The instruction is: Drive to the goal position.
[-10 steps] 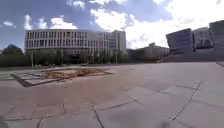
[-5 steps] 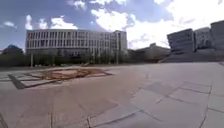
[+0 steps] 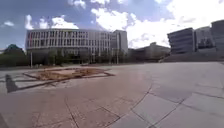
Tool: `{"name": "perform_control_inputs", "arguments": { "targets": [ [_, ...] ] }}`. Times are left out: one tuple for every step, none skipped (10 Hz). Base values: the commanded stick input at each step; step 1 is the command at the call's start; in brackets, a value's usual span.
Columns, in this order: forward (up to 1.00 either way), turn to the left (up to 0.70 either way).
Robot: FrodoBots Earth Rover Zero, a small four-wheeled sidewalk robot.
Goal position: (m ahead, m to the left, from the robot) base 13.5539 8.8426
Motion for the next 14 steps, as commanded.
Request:
{"name": "perform_control_inputs", "arguments": {
  "targets": [
    [0.70,0.00],
    [0.70,0.00],
    [0.70,-0.04],
    [0.70,-0.15],
    [0.70,-0.23],
    [0.70,-0.32],
    [0.70,-0.35],
    [0.70,-0.30],
    [0.70,-0.12],
    [0.70,0.00],
    [0.70,0.00],
    [0.70,0.00],
    [0.70,0.00],
    [0.70,0.00]
  ]
}}
